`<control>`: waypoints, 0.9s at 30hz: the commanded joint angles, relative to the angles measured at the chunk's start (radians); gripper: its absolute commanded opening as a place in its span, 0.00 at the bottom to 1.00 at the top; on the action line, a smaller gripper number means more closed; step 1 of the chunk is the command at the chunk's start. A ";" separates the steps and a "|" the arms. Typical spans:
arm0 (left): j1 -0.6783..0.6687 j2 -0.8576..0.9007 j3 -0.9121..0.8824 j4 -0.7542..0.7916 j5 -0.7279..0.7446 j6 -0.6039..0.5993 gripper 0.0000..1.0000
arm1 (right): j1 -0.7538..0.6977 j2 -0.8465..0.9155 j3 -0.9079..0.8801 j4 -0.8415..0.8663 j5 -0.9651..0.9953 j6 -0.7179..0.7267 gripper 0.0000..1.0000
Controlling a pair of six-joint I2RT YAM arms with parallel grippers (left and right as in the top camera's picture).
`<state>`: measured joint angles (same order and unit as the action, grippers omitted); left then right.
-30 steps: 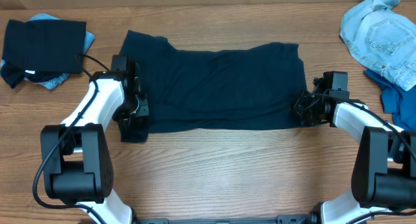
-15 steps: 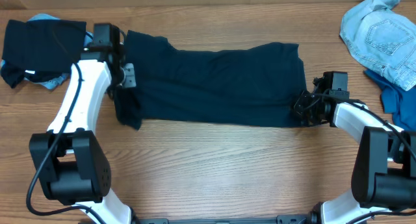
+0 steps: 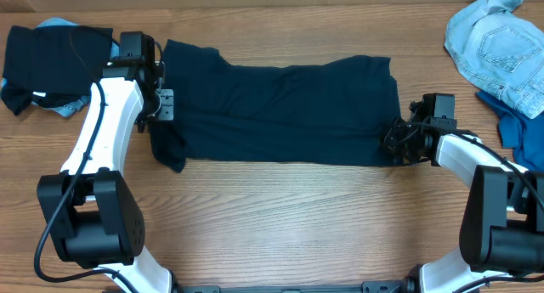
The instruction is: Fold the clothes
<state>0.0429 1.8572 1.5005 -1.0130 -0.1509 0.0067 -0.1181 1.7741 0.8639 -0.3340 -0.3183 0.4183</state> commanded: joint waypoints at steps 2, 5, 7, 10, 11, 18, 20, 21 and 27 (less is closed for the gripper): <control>0.008 0.000 0.021 -0.033 -0.087 0.021 0.24 | 0.008 0.070 -0.033 -0.019 0.030 0.005 0.04; 0.016 0.000 0.021 -0.053 -0.062 0.008 0.25 | 0.008 0.070 -0.033 -0.019 0.030 0.005 0.04; 0.016 0.000 0.021 -0.096 0.032 -0.022 0.25 | 0.008 0.070 -0.033 -0.020 0.030 0.005 0.04; 0.006 0.000 0.014 -0.153 0.124 -0.071 0.25 | 0.008 0.070 -0.033 -0.024 0.030 0.005 0.04; 0.000 0.000 0.007 -0.161 0.137 -0.106 0.25 | 0.008 0.070 -0.033 -0.023 0.030 0.005 0.04; -0.041 0.000 -0.157 -0.025 0.228 -0.306 0.38 | 0.008 0.070 -0.033 -0.023 0.030 0.005 0.04; -0.042 0.000 -0.230 0.054 0.256 -0.378 0.39 | 0.008 0.070 -0.033 -0.024 0.029 0.004 0.04; -0.042 0.000 -0.262 0.091 0.266 -0.406 0.38 | 0.008 0.070 -0.033 -0.026 0.029 0.005 0.04; -0.042 -0.001 -0.308 0.145 0.245 -0.435 0.35 | 0.008 0.070 -0.033 -0.029 0.029 0.005 0.04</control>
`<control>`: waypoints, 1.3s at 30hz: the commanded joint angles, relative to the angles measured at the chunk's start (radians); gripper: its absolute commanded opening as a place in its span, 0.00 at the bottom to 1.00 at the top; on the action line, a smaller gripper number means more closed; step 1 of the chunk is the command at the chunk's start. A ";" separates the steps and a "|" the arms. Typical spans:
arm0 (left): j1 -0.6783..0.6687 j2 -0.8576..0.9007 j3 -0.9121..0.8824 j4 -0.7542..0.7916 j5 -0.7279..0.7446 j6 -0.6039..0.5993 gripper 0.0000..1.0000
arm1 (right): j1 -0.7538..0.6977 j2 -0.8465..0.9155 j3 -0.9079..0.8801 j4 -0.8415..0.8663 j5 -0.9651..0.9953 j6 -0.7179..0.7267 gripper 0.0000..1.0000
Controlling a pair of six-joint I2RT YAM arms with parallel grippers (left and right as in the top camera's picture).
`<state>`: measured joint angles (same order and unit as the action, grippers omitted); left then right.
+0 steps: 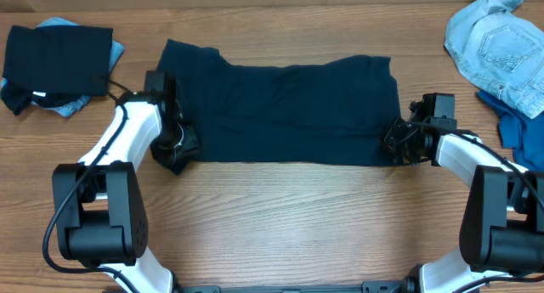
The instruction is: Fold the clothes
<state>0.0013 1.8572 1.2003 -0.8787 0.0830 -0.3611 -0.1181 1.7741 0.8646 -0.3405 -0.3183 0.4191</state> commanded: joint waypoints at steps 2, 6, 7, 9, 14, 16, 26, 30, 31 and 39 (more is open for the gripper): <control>0.000 -0.001 -0.008 -0.001 0.011 -0.067 0.34 | 0.008 0.070 -0.034 -0.023 0.030 0.003 0.04; 0.000 -0.021 -0.005 -0.063 -0.062 -0.066 0.30 | 0.008 0.070 -0.034 -0.024 0.030 0.000 0.04; 0.000 -0.039 -0.005 -0.071 -0.087 -0.064 0.29 | 0.008 0.070 -0.034 -0.024 0.029 0.000 0.04; 0.000 -0.084 -0.005 -0.066 -0.100 -0.054 0.29 | 0.008 0.070 -0.034 -0.023 0.029 0.000 0.04; 0.000 -0.204 -0.005 -0.043 -0.172 -0.050 0.41 | 0.008 0.070 -0.034 -0.024 0.030 0.000 0.04; 0.000 -0.210 -0.006 -0.035 -0.171 -0.030 0.47 | 0.008 0.070 -0.034 -0.024 0.030 0.000 0.04; 0.000 -0.113 -0.023 0.021 -0.134 -0.019 0.49 | 0.008 0.070 -0.034 -0.020 0.030 0.001 0.04; 0.000 -0.075 -0.029 0.016 -0.135 -0.016 0.49 | 0.008 0.070 -0.034 -0.020 0.030 0.001 0.04; 0.000 -0.060 -0.029 0.024 -0.135 -0.016 0.49 | 0.008 0.070 -0.034 -0.020 0.030 0.001 0.04; 0.000 -0.034 -0.035 0.043 -0.124 -0.016 0.50 | 0.008 0.070 -0.034 -0.020 0.030 0.001 0.04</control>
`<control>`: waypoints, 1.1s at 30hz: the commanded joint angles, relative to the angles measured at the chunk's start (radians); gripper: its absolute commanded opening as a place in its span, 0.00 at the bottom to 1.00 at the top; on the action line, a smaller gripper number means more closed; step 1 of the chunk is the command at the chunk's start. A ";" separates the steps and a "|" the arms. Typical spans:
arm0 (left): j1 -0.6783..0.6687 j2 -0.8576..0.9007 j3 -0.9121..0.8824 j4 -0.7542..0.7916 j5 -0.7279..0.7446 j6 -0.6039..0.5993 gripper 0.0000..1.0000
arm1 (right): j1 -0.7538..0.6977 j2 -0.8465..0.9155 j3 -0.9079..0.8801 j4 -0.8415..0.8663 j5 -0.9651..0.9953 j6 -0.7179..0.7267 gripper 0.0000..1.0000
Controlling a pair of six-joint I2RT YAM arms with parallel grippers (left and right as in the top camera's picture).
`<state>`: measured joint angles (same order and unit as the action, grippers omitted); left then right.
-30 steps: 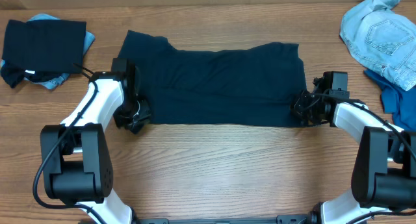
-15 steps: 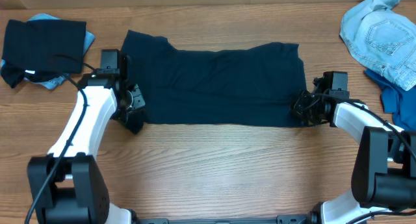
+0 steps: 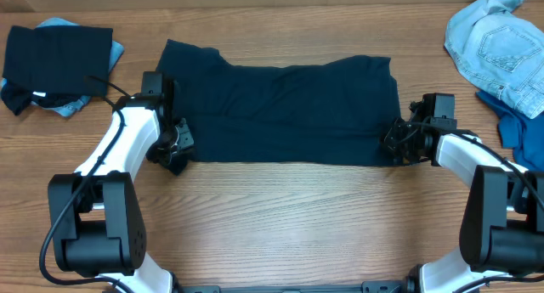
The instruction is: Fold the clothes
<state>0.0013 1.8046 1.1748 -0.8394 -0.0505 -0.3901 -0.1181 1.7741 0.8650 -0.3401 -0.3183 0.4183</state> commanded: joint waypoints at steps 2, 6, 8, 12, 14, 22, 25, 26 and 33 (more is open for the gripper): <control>0.000 0.021 -0.009 0.011 0.007 0.016 0.50 | 0.008 0.070 -0.034 -0.020 0.029 0.002 0.04; 0.000 0.021 -0.009 0.045 0.006 0.016 0.51 | 0.008 0.070 -0.034 -0.020 0.029 0.002 0.04; 0.000 0.021 -0.009 0.062 0.006 0.016 0.51 | 0.008 0.070 -0.034 -0.020 0.029 0.002 0.04; 0.000 0.026 -0.009 0.069 0.014 0.016 0.52 | 0.008 0.070 -0.034 -0.020 0.029 0.002 0.04; 0.000 0.033 -0.010 0.069 0.015 0.016 0.52 | 0.008 0.070 -0.034 -0.020 0.029 0.002 0.04; 0.000 0.086 -0.010 0.023 0.032 0.016 0.39 | 0.008 0.070 -0.034 -0.020 0.030 0.002 0.04; 0.002 0.085 -0.010 0.021 0.025 0.016 0.25 | 0.008 0.070 -0.034 -0.020 0.030 0.002 0.04; 0.003 0.085 -0.010 0.021 0.025 0.016 0.21 | 0.008 0.070 -0.034 -0.020 0.029 0.002 0.04; 0.053 0.083 0.016 -0.045 -0.019 0.016 0.04 | 0.008 0.070 -0.034 -0.021 0.030 0.002 0.04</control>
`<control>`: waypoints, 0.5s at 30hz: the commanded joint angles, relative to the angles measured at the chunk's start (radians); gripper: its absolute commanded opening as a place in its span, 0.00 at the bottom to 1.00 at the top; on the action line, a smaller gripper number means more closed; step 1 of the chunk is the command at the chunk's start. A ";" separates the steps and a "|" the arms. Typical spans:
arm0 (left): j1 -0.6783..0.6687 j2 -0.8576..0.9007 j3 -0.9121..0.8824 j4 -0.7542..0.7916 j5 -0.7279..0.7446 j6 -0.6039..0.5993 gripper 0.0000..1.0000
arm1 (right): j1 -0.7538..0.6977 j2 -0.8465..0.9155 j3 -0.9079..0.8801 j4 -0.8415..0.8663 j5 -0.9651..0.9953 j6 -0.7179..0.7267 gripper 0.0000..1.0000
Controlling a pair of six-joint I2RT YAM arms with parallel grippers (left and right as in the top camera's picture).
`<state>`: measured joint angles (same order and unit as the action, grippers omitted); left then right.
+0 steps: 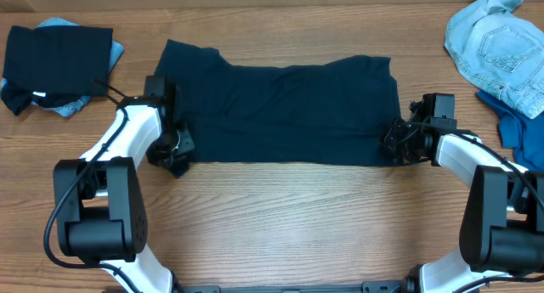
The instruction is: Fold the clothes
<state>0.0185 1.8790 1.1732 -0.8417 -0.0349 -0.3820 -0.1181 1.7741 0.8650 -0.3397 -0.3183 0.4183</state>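
A dark navy shirt (pixel 289 115) lies spread flat across the middle of the wooden table, with a sleeve stub at its upper left. My left gripper (pixel 176 149) sits low on the shirt's lower left corner, where the cloth is bunched, and its fingers look closed on that bunch. My right gripper (pixel 393 144) is shut on the shirt's lower right corner. Both sets of fingers are dark against the dark cloth, so their tips are hard to make out.
A folded dark garment (pixel 55 59) lies at the far left on a light blue piece (pixel 68 109). Pale denim (pixel 497 42) is heaped at the far right, with a blue cloth (pixel 520 132) below it. Bare table (pixel 280 225) lies in front of the shirt.
My left arm has shifted very slightly, and its gripper stays on the lower left corner of the shirt. The right arm and the shirt have not moved.
First my left gripper hovered beside the shirt's left edge, near the sleeve. Then it was down at the lower left corner, and it has stayed on that bunched corner since. All the while my right gripper held the lower right corner, unmoved.
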 commanded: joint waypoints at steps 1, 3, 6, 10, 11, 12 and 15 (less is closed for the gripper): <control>0.048 0.008 0.028 -0.062 -0.051 0.009 0.04 | 0.008 0.070 -0.034 -0.021 0.030 0.002 0.04; 0.074 0.003 0.053 -0.097 -0.078 0.028 0.04 | 0.008 0.070 -0.034 -0.021 0.030 0.002 0.04; 0.117 -0.001 0.106 -0.138 -0.089 0.086 0.04 | 0.008 0.070 -0.034 -0.021 0.030 0.002 0.04; 0.164 -0.001 0.154 -0.148 -0.077 0.158 0.05 | 0.008 0.070 -0.034 -0.021 0.030 0.002 0.04; 0.170 -0.001 0.158 -0.143 -0.078 0.174 0.05 | 0.008 0.070 -0.034 -0.021 0.030 0.002 0.04; 0.175 -0.001 0.159 -0.132 -0.079 0.193 0.06 | 0.008 0.070 -0.034 -0.021 0.030 0.002 0.04; 0.182 -0.001 0.159 -0.103 -0.081 0.217 0.08 | 0.008 0.070 -0.034 -0.022 0.031 0.002 0.04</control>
<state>0.1883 1.8790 1.3117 -0.9672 -0.0948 -0.2447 -0.1181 1.7741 0.8650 -0.3405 -0.3180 0.4183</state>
